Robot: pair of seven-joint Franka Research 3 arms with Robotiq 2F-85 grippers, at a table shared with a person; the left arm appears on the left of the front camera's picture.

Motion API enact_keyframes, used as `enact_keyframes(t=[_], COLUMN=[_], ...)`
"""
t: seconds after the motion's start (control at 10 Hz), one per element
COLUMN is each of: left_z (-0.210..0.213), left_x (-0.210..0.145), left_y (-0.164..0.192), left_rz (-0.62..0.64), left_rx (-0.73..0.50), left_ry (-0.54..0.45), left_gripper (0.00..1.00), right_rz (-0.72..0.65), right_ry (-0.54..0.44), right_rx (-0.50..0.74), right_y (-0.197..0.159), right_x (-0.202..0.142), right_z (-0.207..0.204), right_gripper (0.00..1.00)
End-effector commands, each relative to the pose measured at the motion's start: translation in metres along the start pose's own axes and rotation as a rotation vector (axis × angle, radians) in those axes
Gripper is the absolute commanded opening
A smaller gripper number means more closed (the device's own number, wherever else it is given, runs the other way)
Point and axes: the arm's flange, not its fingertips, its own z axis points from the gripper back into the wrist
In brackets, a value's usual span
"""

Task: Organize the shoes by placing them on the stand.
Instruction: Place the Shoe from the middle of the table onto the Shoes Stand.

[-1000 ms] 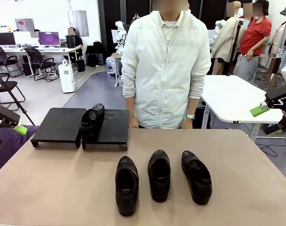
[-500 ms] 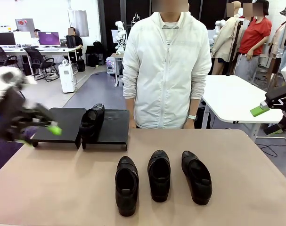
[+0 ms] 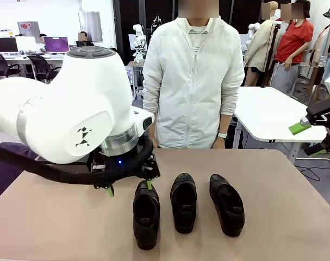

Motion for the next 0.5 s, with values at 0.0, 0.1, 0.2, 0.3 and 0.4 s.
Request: enact_keyframes(t=[0.0, 0.1, 0.2, 0.3, 0.4], left_z=[0.018, 0.018, 0.006, -0.017, -0.041], left_x=[0.002, 0.002, 0.002, 0.006, 0.014], left_y=[0.028, 0.028, 0.006, 0.007, 0.008], left_rz=[0.012, 0.012, 0.007, 0.005, 0.025], left_rx=[-0.056, -0.056, -0.017, 0.039, 0.082], left_ry=[-0.014, -0.014, 0.003, -0.043, -0.093], left_gripper=[1.0, 1.0, 1.0, 1.0, 1.0], right_rz=[0.018, 0.018, 0.018, 0.018, 0.018], right_ry=[0.006, 0.006, 0.006, 0.006, 0.006], right_rx=[0.004, 0.004, 0.004, 0.004, 0.004], right_y=[0.0, 0.0, 0.0, 0.0, 0.0], right_x=[0.002, 0.002, 0.002, 0.002, 0.002], right_z=[0.004, 0.004, 0.004, 0.004, 0.004], right_gripper=[1.0, 1.0, 1.0, 1.0, 1.0])
